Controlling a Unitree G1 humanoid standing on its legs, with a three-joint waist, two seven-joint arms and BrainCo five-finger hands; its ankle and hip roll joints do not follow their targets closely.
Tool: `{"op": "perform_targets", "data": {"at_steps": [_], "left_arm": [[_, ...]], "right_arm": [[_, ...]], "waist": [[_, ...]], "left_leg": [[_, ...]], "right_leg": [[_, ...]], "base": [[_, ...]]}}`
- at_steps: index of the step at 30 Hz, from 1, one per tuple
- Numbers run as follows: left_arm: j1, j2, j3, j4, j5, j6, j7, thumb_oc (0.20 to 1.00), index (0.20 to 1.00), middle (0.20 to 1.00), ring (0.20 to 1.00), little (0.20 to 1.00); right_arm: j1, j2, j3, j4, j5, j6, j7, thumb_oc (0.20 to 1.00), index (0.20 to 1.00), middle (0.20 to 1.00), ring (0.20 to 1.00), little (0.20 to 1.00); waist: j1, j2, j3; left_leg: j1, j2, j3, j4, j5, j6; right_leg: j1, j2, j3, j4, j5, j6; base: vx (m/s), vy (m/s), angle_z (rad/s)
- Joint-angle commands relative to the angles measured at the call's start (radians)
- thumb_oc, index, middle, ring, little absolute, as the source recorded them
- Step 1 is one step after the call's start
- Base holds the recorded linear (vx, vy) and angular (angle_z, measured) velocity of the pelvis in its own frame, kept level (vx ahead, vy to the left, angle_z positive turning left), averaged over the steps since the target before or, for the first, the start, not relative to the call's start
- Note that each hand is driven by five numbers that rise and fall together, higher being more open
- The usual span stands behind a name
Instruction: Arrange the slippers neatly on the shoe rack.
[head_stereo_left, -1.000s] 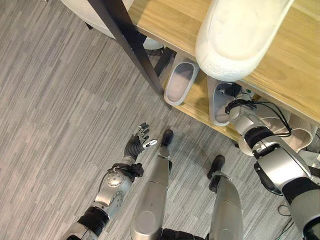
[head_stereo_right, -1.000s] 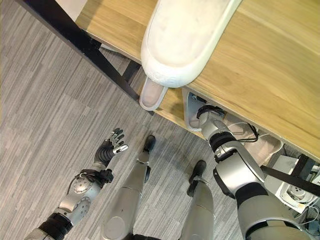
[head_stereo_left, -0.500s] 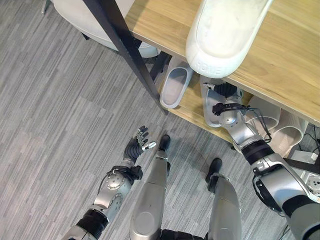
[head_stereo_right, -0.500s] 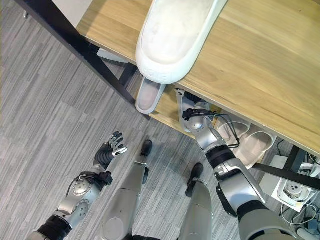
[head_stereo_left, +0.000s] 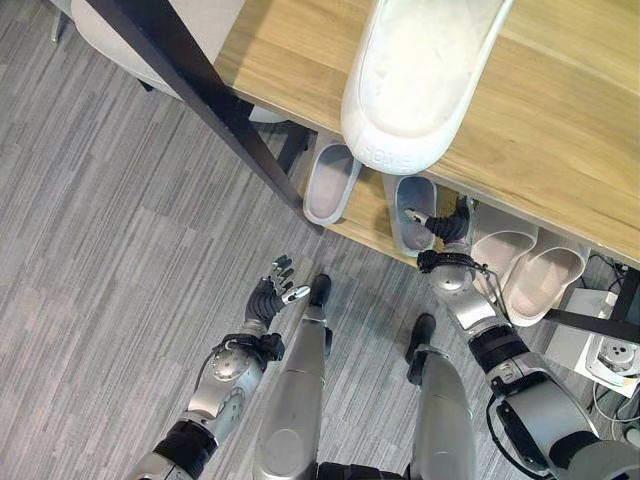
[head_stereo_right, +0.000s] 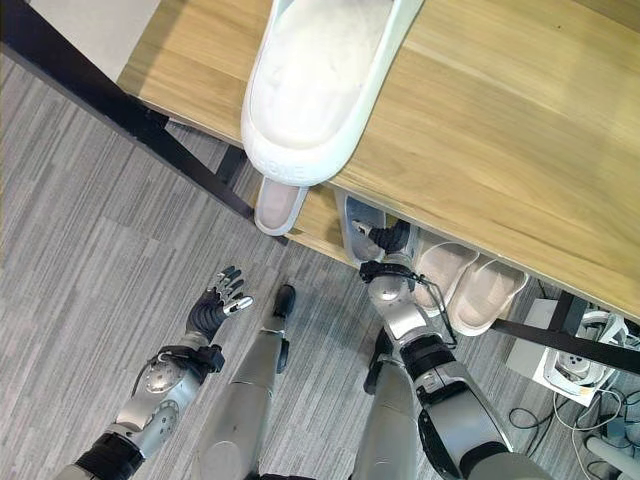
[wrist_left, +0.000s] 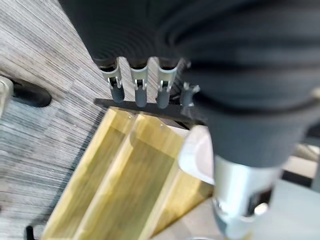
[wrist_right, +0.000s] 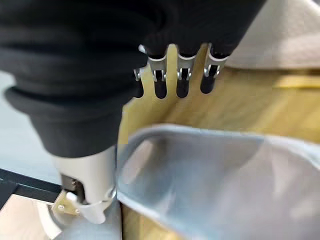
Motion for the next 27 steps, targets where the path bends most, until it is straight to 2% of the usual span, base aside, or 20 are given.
{"op": "perform_targets", "data": {"at_steps": [1, 2, 3, 4, 5, 8, 11, 14, 19, 27], "left_arm": [[0.006, -0.008, 0.015, -0.023, 0.021, -0.025, 0.003, 1.0, 1.0, 1.0, 1.0, 1.0], [0.005, -0.007, 0.014, -0.019, 0.022, -0.025, 0.003, 1.0, 1.0, 1.0, 1.0, 1.0], [0.003, -0.007, 0.009, -0.009, 0.023, -0.022, 0.004, 1.0, 1.0, 1.0, 1.0, 1.0], [0.003, -0.007, 0.009, -0.009, 0.023, -0.022, 0.004, 1.0, 1.0, 1.0, 1.0, 1.0], [0.001, -0.004, 0.003, -0.007, 0.028, -0.017, 0.004, 1.0, 1.0, 1.0, 1.0, 1.0], [-0.002, -0.003, 0.0, -0.006, 0.031, -0.015, 0.005, 1.0, 1.0, 1.0, 1.0, 1.0], [-0.008, -0.003, -0.014, 0.002, 0.037, -0.011, -0.002, 1.0, 1.0, 1.0, 1.0, 1.0], [-0.013, -0.004, -0.022, 0.007, 0.036, -0.013, -0.004, 1.0, 1.0, 1.0, 1.0, 1.0], [-0.029, 0.007, -0.021, 0.012, 0.032, -0.011, -0.006, 1.0, 1.0, 1.0, 1.0, 1.0], [-0.031, 0.01, -0.011, -0.004, 0.035, -0.002, -0.031, 1.0, 1.0, 1.0, 1.0, 1.0]], "right_arm": [[-0.016, 0.008, -0.019, 0.008, 0.151, -0.078, 0.047, 1.0, 1.0, 1.0, 1.0, 1.0], [-0.019, 0.026, -0.015, 0.029, 0.198, -0.088, 0.062, 1.0, 1.0, 1.0, 1.0, 1.0], [-0.024, 0.073, -0.011, 0.071, 0.32, -0.111, 0.097, 1.0, 1.0, 1.0, 1.0, 1.0], [-0.025, 0.073, -0.011, 0.073, 0.321, -0.112, 0.098, 1.0, 1.0, 1.0, 1.0, 1.0], [-0.027, 0.116, 0.0, 0.105, 0.436, -0.129, 0.14, 1.0, 1.0, 1.0, 1.0, 1.0], [-0.03, 0.134, 0.007, 0.114, 0.488, -0.136, 0.159, 1.0, 1.0, 1.0, 1.0, 1.0], [-0.035, 0.175, 0.041, 0.097, 0.618, -0.16, 0.223, 1.0, 1.0, 1.0, 1.0, 1.0], [-0.055, 0.174, 0.048, 0.09, 0.651, -0.17, 0.241, 1.0, 1.0, 1.0, 1.0, 1.0], [-0.149, 0.126, 0.029, 0.063, 0.702, -0.186, 0.249, 1.0, 1.0, 1.0, 1.0, 1.0], [-0.134, 0.08, 0.008, -0.028, 0.737, -0.204, 0.285, 1.0, 1.0, 1.0, 1.0, 1.0]], "waist": [[0.017, 0.032, -0.001], [0.019, 0.034, 0.0], [0.026, 0.039, 0.002], [0.025, 0.039, 0.002], [0.033, 0.042, 0.004], [0.038, 0.044, 0.005], [0.054, 0.049, 0.008], [0.061, 0.053, 0.009], [0.079, 0.056, 0.01], [0.082, 0.05, 0.01]], "left_leg": [[0.02, 0.012, -0.003, 0.049, -0.17, 0.014], [0.019, 0.012, -0.004, 0.05, -0.17, 0.014], [0.019, 0.011, -0.005, 0.049, -0.168, 0.012], [0.019, 0.011, -0.005, 0.049, -0.169, 0.012], [0.02, 0.01, -0.007, 0.049, -0.168, 0.01], [0.02, 0.009, -0.006, 0.05, -0.168, 0.008], [0.028, 0.009, -0.011, 0.044, -0.164, 0.004], [0.031, 0.008, -0.013, 0.042, -0.162, 0.003], [0.027, 0.005, -0.021, 0.044, -0.161, 0.001], [0.038, 0.004, -0.027, 0.052, -0.165, 0.001]], "right_leg": [[0.084, 0.016, -0.002, 0.011, -0.108, -0.01], [0.083, 0.015, -0.002, 0.013, -0.109, -0.01], [0.083, 0.014, -0.005, 0.016, -0.109, -0.01], [0.083, 0.014, -0.005, 0.016, -0.109, -0.01], [0.085, 0.013, -0.006, 0.017, -0.111, -0.009], [0.087, 0.013, -0.008, 0.018, -0.112, -0.009], [0.095, 0.011, -0.013, 0.021, -0.112, -0.008], [0.1, 0.009, -0.015, 0.021, -0.114, -0.008], [0.096, 0.004, -0.017, 0.034, -0.118, -0.007], [0.114, 0.0, -0.019, 0.046, -0.131, -0.011]], "base": [[0.09, -0.024, 0.01], [0.09, -0.024, -0.01], [0.0, 0.0, 0.0], [0.0, 0.0, 0.0], [0.0, 0.0, 0.0], [0.0, 0.0, 0.0], [0.01, -0.018, 0.03], [0.0, 0.0, 0.0], [0.0, -0.009, 0.03], [0.01, -0.03, 0.06]]}}
